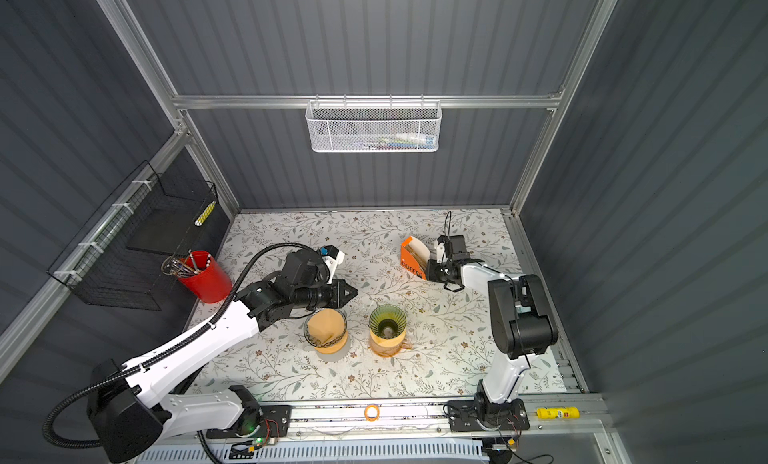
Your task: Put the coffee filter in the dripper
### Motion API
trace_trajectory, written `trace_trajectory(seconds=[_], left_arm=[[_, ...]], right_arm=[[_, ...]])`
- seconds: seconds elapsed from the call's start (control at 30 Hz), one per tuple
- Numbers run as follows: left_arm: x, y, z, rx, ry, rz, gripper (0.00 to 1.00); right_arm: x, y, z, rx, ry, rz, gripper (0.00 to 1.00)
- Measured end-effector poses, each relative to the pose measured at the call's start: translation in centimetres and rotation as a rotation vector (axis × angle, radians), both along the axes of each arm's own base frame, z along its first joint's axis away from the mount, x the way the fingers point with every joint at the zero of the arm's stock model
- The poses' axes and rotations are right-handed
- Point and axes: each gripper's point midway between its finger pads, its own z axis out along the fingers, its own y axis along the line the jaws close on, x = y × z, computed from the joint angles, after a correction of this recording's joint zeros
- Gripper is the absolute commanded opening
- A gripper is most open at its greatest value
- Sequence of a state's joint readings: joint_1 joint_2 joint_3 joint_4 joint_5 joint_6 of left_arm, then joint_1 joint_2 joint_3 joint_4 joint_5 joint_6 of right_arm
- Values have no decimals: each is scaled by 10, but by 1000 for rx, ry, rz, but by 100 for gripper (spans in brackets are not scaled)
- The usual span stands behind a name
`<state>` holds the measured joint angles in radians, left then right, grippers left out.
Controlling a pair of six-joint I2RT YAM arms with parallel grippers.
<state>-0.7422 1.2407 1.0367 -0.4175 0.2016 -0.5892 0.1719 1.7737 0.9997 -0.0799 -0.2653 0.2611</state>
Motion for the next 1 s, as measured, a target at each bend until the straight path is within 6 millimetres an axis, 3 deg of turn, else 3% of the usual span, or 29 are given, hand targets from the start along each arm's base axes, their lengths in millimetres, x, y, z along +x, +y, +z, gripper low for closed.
trace_trajectory(seconds=[0.2,0.6,1.0], left_arm=[[0,0,0,0,0,0,14],[0,0,0,-1,0,5,14],[0,1,4,-9,-5,7,14]], right_arm=[[0,0,0,-1,2,0,17],[0,2,1,-3,1,4,0],[-4,0,2,-12,16,-1,0]])
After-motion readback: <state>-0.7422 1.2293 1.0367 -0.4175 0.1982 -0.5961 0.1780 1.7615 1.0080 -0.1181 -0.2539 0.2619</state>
